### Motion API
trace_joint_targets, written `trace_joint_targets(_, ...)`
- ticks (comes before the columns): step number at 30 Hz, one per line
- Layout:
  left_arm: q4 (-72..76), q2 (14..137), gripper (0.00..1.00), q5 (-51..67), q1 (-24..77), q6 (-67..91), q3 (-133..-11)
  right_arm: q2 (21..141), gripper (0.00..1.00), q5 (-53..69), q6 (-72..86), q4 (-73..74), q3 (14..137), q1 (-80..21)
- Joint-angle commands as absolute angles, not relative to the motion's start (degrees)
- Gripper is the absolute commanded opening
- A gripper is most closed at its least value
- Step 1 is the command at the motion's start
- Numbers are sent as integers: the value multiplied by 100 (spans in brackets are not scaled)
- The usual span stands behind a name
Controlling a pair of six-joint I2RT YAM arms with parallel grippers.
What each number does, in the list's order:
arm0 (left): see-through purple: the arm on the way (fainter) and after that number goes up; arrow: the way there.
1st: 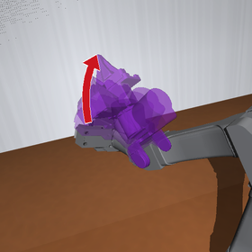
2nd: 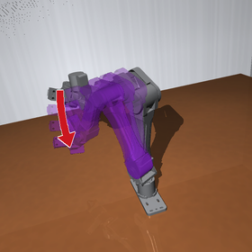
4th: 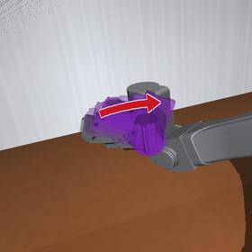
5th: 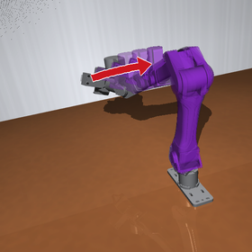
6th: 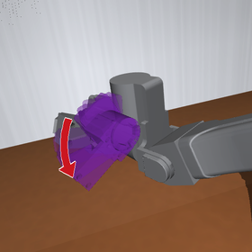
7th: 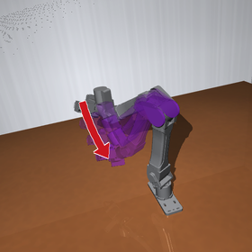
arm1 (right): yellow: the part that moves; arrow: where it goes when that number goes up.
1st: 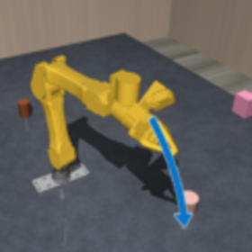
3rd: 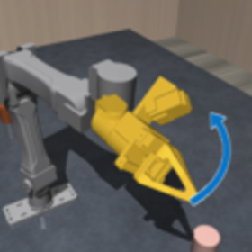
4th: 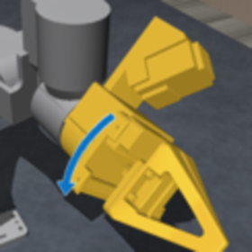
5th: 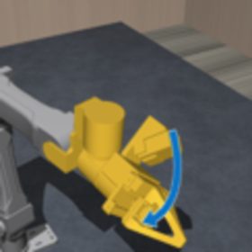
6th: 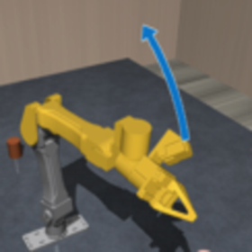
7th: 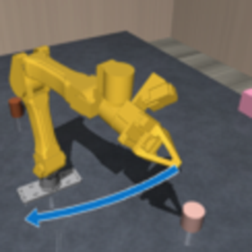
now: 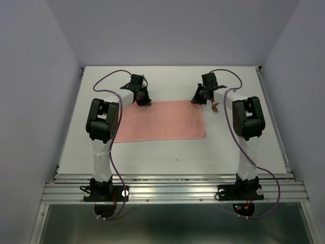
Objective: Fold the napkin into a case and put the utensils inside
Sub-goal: Smooth out the rectangle-folded napkin at the center of the board.
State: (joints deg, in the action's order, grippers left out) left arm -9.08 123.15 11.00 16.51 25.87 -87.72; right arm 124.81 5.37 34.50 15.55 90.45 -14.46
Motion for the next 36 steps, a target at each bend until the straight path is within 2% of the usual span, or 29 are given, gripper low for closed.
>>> trace_joint_targets(1,-1336,12129,6,721,1652,2373,-8622,12208,17,273,3278,1459,8869,-1275)
trace_joint_targets(15,-1810,11865,9,62,1407,1907,-8701,12146,15,589,3296,1169,8350,-844)
trace_joint_targets(22,-1670,11804,9,-123,923,1986,-8306,12296,15,747,3226,1178,8332,-844)
trace_joint_targets(36,-2030,11760,9,-817,71,2030,-8262,12419,15,791,3182,1187,8350,-791)
